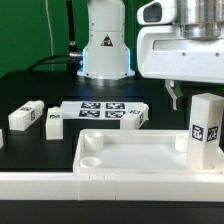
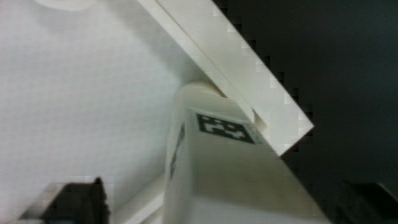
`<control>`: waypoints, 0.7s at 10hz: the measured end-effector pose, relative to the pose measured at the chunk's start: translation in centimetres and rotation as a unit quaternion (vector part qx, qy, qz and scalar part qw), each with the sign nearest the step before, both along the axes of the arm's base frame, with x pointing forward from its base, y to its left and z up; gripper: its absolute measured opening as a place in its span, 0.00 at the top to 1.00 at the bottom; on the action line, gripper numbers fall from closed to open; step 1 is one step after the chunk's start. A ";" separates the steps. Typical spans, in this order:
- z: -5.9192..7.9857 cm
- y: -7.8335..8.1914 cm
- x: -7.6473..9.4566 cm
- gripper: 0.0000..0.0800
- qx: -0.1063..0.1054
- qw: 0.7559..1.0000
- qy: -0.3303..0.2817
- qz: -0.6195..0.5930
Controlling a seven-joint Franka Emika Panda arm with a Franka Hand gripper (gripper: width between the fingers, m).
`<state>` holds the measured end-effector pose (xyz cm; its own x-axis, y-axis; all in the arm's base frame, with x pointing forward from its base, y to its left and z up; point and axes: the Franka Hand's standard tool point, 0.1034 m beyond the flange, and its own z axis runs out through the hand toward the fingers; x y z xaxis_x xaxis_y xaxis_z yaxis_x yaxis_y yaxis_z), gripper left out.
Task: Assemble desk
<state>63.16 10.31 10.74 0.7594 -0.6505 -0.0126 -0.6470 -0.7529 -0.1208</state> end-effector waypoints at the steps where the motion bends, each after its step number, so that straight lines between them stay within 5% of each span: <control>1: 0.1 0.2 0.1 0.19 -0.003 0.998 -0.007 0.057; 7: 0.3 0.3 0.4 0.19 -0.021 0.952 -0.034 0.303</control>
Offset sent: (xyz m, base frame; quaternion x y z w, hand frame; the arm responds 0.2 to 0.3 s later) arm 0.0074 0.0046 0.0017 0.0055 0.0019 -0.2383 0.9712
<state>63.58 10.66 11.02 0.9934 -0.0924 0.0676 -0.0848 -0.9905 -0.1079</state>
